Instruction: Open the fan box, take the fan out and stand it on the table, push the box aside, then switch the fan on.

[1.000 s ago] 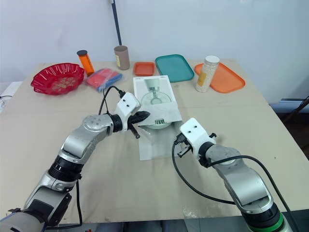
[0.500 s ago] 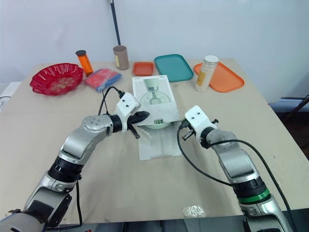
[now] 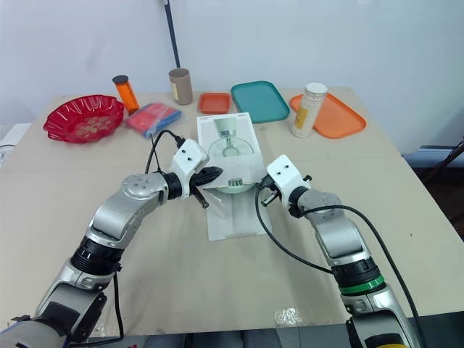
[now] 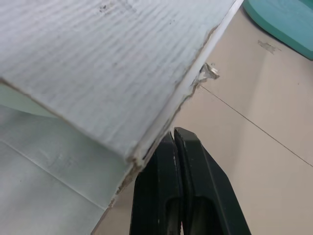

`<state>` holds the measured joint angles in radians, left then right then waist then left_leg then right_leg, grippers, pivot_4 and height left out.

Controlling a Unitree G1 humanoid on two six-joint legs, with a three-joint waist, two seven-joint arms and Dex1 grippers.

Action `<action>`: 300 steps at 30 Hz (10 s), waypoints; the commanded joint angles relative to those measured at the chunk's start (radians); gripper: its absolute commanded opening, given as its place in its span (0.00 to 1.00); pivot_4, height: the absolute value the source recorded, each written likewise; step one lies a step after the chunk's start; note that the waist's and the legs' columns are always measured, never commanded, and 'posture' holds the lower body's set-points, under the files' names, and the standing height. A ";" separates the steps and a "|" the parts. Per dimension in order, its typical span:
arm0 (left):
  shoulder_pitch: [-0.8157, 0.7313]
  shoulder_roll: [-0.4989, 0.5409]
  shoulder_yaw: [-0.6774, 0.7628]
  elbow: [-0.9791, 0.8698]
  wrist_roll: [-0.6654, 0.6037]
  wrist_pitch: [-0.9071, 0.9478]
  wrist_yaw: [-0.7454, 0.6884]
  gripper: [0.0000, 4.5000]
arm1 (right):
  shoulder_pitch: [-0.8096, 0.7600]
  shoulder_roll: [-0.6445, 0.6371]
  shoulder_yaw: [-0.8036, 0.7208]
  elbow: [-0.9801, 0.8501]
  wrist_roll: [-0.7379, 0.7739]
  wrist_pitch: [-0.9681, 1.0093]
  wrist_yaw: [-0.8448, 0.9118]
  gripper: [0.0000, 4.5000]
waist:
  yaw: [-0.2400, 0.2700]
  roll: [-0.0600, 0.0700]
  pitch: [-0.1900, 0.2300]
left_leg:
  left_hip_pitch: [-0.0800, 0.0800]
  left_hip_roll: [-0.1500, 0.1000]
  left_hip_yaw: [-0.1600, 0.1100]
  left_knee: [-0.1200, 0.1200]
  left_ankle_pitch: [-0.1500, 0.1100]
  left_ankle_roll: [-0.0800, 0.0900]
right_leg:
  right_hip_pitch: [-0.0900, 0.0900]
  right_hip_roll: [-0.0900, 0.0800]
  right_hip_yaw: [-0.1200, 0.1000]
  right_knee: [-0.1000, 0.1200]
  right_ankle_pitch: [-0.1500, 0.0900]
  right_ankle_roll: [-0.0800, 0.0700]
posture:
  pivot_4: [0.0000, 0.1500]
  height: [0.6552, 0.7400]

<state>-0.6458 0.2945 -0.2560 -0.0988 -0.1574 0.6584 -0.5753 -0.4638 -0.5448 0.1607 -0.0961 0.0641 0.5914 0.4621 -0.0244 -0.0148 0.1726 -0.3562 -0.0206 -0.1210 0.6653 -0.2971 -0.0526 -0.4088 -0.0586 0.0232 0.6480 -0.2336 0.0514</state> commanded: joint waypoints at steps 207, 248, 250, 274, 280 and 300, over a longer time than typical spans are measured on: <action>0.316 -0.342 0.413 -0.717 -0.422 0.956 0.419 0.55 | 0.005 0.119 0.046 -0.114 -0.011 0.072 0.112 0.00 | -0.002 -0.003 -0.005 | 0.005 0.001 0.001 -0.005 0.003 -0.006 | 0.002 0.001 0.002 -0.002 0.000 -0.001 | 1.00 1.00; 0.339 -0.538 0.466 -0.492 -0.525 0.733 0.521 0.99 | 0.003 0.134 0.050 -0.124 -0.013 0.094 0.103 0.00 | -0.001 -0.004 -0.006 | 0.005 0.001 0.001 -0.007 0.004 -0.009 | 0.002 0.001 0.002 -0.003 0.001 -0.001 | 1.00 1.00; 0.341 -0.497 0.462 -0.504 -0.530 0.758 0.520 0.99 | 0.002 0.133 0.048 -0.122 -0.013 0.092 0.104 0.00 | -0.002 -0.004 -0.006 | 0.005 0.001 0.001 -0.007 0.005 -0.010 | 0.002 0.001 0.002 -0.003 0.001 -0.001 | 1.00 1.00; 0.370 -0.649 0.432 -0.402 -0.604 0.606 0.683 0.99 | 0.025 0.131 0.064 -0.163 -0.018 0.121 0.108 0.00 | -0.002 -0.005 -0.006 | 0.006 0.001 0.001 -0.009 0.005 -0.011 | 0.002 0.001 0.002 -0.003 0.000 -0.001 | 1.00 1.00; 0.425 -0.682 0.418 -0.373 -0.681 0.582 0.741 0.99 | 0.032 0.124 0.065 -0.191 -0.014 0.145 0.112 0.00 | -0.002 -0.005 -0.006 | 0.005 0.001 0.001 -0.009 0.006 -0.011 | 0.002 0.001 0.002 -0.003 0.000 -0.001 | 1.00 1.00; 0.329 -0.412 0.538 -0.575 -0.872 0.797 0.869 0.99 | 0.031 0.135 0.063 -0.180 -0.018 0.139 0.096 0.00 | -0.002 -0.005 -0.006 | 0.006 0.001 0.001 -0.009 0.006 -0.012 | 0.002 0.001 0.002 -0.003 0.000 0.000 | 1.00 1.00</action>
<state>-0.3124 -0.1214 0.2603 -0.6157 -0.9740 1.4272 0.2859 -0.4507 -0.4163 0.1829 -0.3161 0.0431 0.7107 0.5467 -0.0267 -0.0195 0.1666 -0.3505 -0.0197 -0.1202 0.6564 -0.2913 -0.0641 -0.4066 -0.0575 0.0254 0.6449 -0.2334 0.0510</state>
